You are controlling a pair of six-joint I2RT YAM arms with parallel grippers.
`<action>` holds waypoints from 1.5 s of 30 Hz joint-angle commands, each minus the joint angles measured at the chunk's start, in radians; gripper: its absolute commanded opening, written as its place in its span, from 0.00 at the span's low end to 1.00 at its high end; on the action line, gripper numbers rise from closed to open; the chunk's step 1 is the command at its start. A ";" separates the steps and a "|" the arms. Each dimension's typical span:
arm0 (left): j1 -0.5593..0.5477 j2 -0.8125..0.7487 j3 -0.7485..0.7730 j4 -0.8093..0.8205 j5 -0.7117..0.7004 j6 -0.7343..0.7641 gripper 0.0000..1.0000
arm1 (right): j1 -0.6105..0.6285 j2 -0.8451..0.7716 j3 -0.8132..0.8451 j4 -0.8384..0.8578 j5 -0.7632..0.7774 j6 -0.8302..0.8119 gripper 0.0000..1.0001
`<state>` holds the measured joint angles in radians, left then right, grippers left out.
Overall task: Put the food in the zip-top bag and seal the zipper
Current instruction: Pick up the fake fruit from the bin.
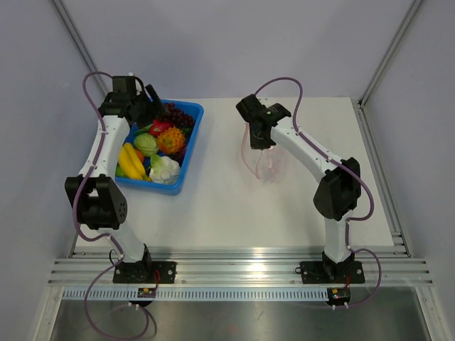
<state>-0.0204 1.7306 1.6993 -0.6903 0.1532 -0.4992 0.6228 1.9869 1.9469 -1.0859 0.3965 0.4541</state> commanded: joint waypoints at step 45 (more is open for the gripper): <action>0.198 0.417 0.108 0.475 -0.018 -0.536 0.37 | 0.012 -0.069 0.053 0.014 -0.047 -0.038 0.00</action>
<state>0.1722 2.1315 1.7840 -0.2840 0.1078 -1.0153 0.6231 1.9373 1.9553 -1.0718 0.3534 0.4232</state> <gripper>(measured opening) 0.373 0.012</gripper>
